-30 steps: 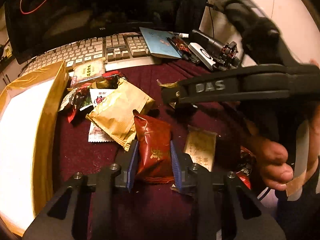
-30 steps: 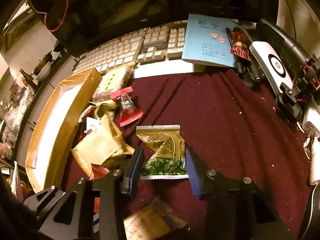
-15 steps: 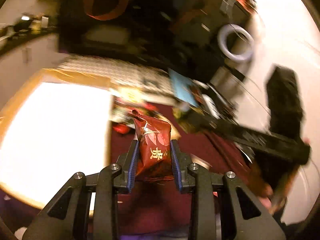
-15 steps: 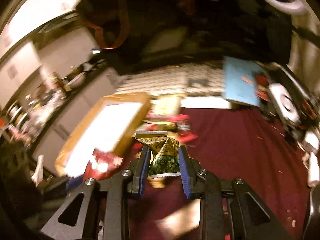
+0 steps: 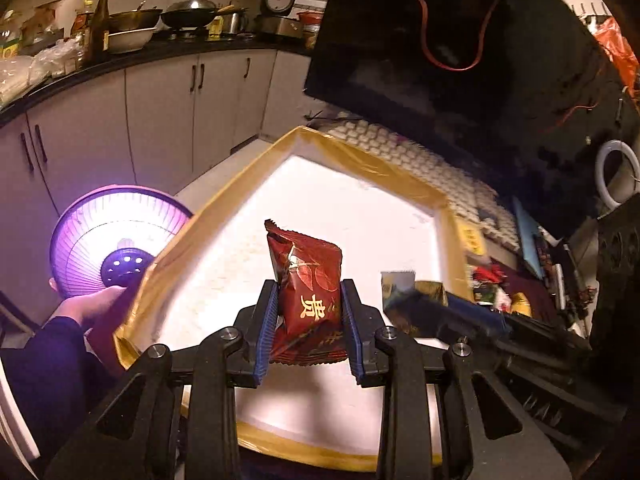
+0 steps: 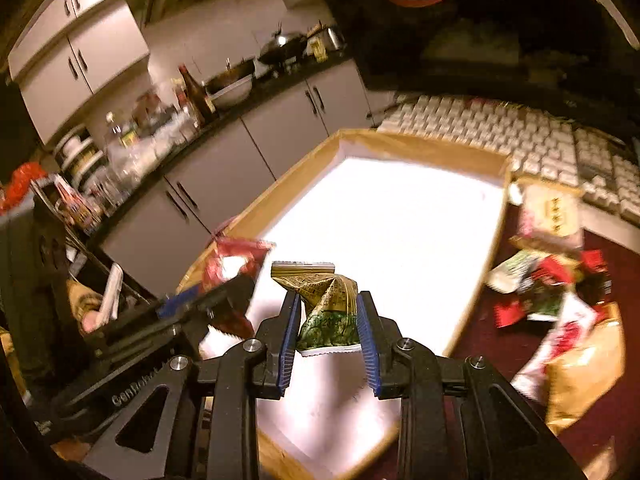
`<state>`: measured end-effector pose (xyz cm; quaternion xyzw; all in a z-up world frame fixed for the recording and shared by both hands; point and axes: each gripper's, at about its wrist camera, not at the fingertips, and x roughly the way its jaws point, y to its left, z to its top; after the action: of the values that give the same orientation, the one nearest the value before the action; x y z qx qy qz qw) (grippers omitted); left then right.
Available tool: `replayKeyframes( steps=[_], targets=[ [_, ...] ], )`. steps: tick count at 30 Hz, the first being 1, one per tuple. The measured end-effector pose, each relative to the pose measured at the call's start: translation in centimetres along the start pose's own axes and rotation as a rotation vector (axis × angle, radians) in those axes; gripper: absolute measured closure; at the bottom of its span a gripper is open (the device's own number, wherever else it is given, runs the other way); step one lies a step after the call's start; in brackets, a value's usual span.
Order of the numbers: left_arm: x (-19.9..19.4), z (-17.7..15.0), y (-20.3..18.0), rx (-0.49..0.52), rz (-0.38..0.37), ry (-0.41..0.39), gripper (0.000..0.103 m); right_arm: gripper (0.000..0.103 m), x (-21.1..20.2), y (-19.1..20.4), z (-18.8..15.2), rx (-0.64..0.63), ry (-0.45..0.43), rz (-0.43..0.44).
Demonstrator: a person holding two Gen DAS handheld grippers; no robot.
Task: Organize snacks
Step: 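Carry both packets over the white tray and open both tools to drop them, then grasp the red candy with the right tool while the left reaches the clear cake packet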
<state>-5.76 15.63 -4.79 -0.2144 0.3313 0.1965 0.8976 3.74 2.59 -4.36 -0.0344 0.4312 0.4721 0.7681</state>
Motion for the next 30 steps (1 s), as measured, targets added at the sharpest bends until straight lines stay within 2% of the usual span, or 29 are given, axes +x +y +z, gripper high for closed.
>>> replayKeyframes(
  steps=[5, 8, 10, 12, 13, 15, 17, 19, 22, 26, 30],
  targets=[
    [1.0, -0.4, 1.4, -0.022, 0.010, 0.031, 0.075, 0.074, 1.7, 0.6, -1.0, -0.026, 0.021, -0.062],
    [1.5, -0.8, 1.5, -0.031, 0.011, 0.034, 0.074, 0.070, 2.1, 0.4, -1.2, -0.013, 0.037, -0.044],
    [1.3, -0.8, 1.5, -0.046, 0.013, 0.030, 0.069, 0.069, 1.9, 0.1, -1.2, 0.006, 0.035, -0.032],
    [1.1, -0.8, 1.6, -0.060, 0.002, 0.029, 0.050, 0.055, 1.2, -0.3, -1.2, 0.032, 0.017, -0.018],
    [0.7, -0.8, 1.5, -0.065, 0.002, 0.022, 0.045, 0.048, 0.7, -0.5, -1.2, 0.045, 0.001, -0.009],
    [-0.2, -0.6, 1.2, -0.061, 0.002, -0.011, 0.029, 0.041, -0.6, -1.0, -1.2, 0.063, -0.036, -0.010],
    [-1.1, -0.5, 0.8, -0.066, 0.009, -0.043, 0.024, 0.035, -1.8, -1.4, -1.2, 0.087, -0.063, -0.016],
    [-1.9, -0.3, 0.3, -0.065, 0.023, -0.062, 0.024, 0.034, -3.0, -2.0, -1.4, 0.118, -0.079, -0.017],
    [-2.7, -0.2, -0.7, -0.061, 0.044, -0.076, 0.024, 0.027, -4.6, -2.8, -1.7, 0.160, -0.087, -0.024],
    [-3.8, -0.2, -2.5, -0.043, 0.050, -0.074, 0.024, 0.026, -6.9, -4.3, -2.5, 0.200, -0.077, -0.042],
    [-5.2, -0.2, -5.1, -0.004, 0.015, -0.072, 0.024, 0.023, -9.8, -6.3, -3.9, 0.233, -0.091, -0.067]
  ],
)
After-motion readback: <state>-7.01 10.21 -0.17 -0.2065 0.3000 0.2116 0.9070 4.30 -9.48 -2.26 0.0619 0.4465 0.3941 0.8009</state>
